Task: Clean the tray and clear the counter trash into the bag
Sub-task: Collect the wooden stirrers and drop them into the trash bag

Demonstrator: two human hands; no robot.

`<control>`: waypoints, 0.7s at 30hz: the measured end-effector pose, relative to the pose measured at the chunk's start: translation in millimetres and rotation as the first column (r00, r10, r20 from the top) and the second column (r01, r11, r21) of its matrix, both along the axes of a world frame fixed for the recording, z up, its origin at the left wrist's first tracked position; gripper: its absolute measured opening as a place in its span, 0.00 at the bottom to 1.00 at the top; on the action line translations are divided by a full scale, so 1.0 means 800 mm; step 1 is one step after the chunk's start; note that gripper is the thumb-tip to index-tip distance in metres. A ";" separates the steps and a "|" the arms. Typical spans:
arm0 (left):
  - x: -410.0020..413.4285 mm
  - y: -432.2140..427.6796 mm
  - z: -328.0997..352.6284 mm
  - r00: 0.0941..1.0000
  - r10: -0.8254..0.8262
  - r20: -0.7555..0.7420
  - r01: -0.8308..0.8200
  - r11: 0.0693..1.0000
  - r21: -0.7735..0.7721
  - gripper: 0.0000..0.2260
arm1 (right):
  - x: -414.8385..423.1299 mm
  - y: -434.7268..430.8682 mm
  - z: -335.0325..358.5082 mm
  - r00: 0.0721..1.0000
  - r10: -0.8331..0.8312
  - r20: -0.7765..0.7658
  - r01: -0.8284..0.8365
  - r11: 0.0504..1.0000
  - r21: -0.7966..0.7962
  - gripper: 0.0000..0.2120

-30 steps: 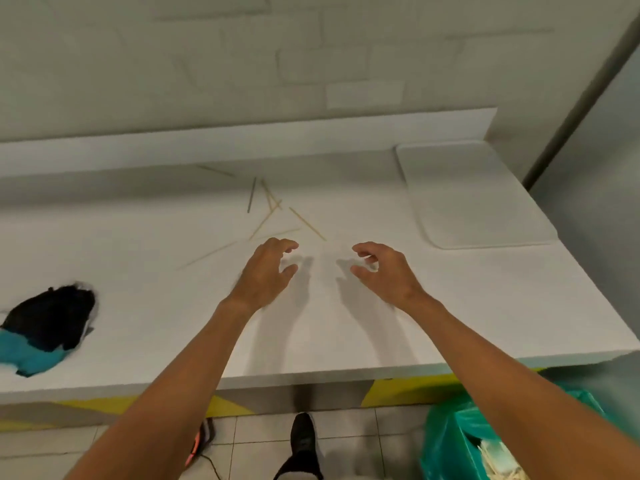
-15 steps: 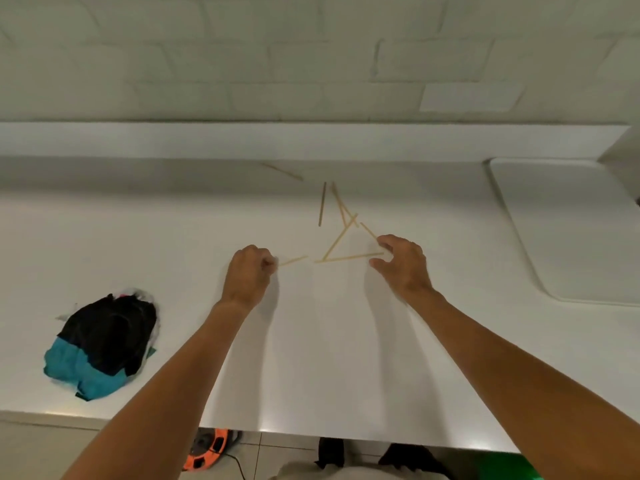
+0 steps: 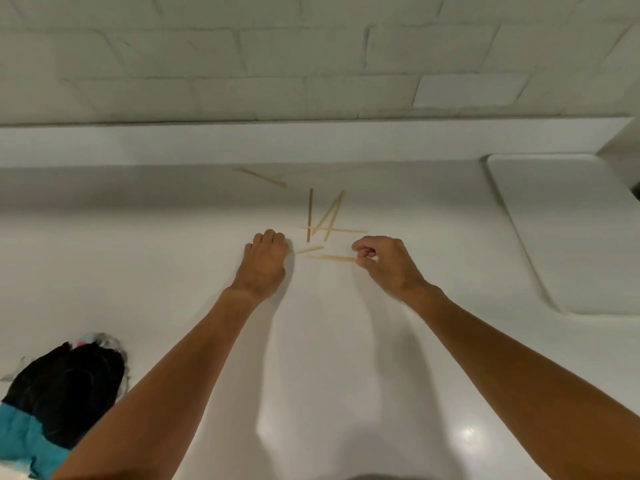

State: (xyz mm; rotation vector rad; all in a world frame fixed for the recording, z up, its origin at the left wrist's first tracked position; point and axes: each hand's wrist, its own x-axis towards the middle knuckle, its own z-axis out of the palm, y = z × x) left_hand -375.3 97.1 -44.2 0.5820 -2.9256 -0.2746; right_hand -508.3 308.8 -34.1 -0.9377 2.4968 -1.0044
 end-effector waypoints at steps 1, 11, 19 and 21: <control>-0.008 -0.004 0.000 0.999 -0.042 -0.010 0.042 0.999 0.011 0.09 | -0.006 -0.003 -0.001 0.999 0.016 -0.033 -0.015 1.000 0.010 0.10; -0.100 -0.081 0.018 0.994 -0.102 -0.045 0.106 0.988 0.108 0.15 | -0.077 -0.056 0.004 0.991 0.090 -0.103 -0.072 0.982 0.173 0.31; -0.152 -0.148 0.012 0.972 -0.043 0.232 0.001 0.984 0.177 0.25 | -0.141 -0.115 0.010 0.996 0.043 -0.075 -0.017 0.948 0.318 0.29; -0.156 -0.155 0.000 0.982 -0.048 0.184 0.016 0.986 0.168 0.22 | -0.153 -0.123 0.010 0.993 0.087 -0.083 -0.054 0.939 0.338 0.28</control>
